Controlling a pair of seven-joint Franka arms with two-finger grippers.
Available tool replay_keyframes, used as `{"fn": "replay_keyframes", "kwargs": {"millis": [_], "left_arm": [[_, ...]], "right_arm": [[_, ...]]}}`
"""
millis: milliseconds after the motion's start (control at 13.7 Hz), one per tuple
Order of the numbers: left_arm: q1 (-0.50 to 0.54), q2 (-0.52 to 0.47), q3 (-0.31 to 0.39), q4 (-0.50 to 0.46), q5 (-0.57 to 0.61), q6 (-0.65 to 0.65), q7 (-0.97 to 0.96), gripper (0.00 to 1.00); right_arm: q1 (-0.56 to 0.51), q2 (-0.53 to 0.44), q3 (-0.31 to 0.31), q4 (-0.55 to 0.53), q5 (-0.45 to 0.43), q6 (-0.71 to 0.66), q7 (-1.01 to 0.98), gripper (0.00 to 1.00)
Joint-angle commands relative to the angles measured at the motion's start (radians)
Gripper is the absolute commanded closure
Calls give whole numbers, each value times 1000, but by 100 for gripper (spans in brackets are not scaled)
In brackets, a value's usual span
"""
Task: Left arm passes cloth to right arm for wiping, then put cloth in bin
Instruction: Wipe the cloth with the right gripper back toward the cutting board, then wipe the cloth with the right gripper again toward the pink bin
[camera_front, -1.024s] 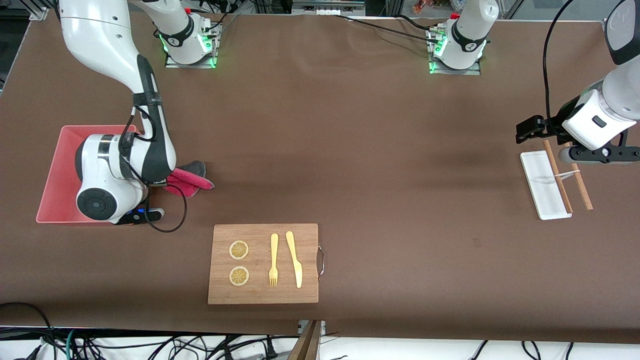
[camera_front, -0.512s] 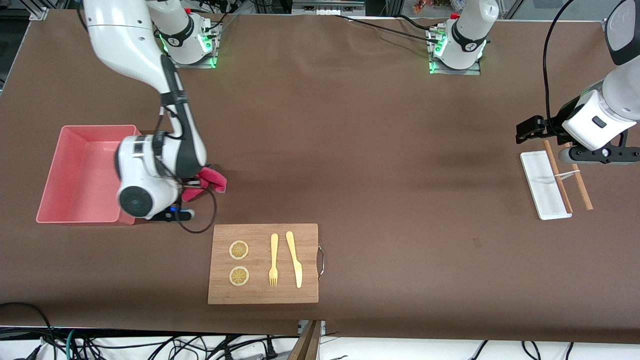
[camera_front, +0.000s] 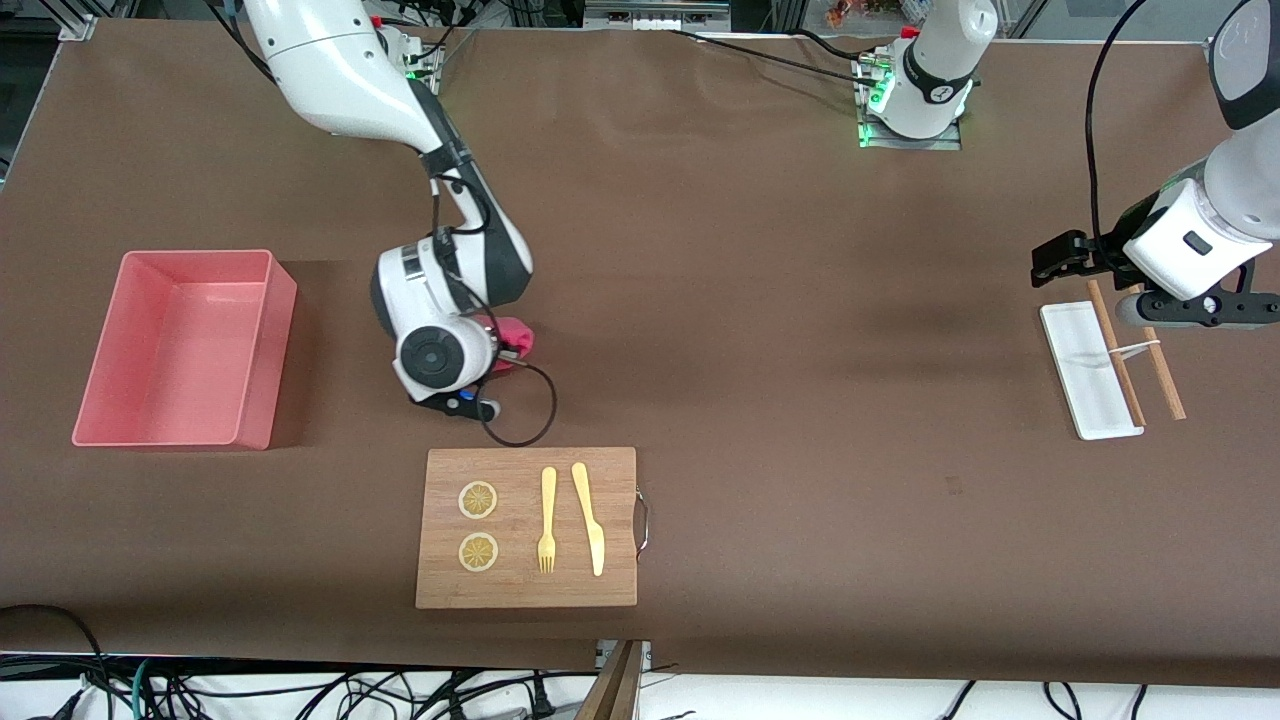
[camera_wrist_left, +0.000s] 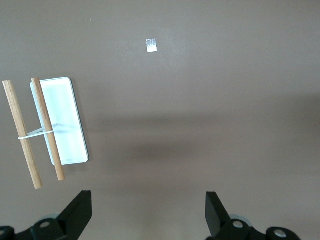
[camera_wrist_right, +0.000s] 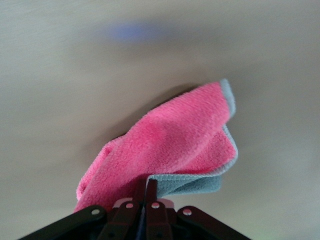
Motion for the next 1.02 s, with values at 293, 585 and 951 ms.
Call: {"fn": "replay_keyframes", "kwargs": {"millis": [293, 585, 951], "left_arm": [[-8, 13, -13, 32, 24, -23, 9, 0], [-8, 15, -16, 30, 27, -23, 10, 0], [-9, 15, -16, 30, 26, -21, 7, 0]], "right_arm": [[14, -22, 72, 94, 63, -10, 197, 100], [-98, -11, 63, 43, 49, -127, 40, 100], [-226, -2, 55, -10, -10, -129, -104, 100]]}}
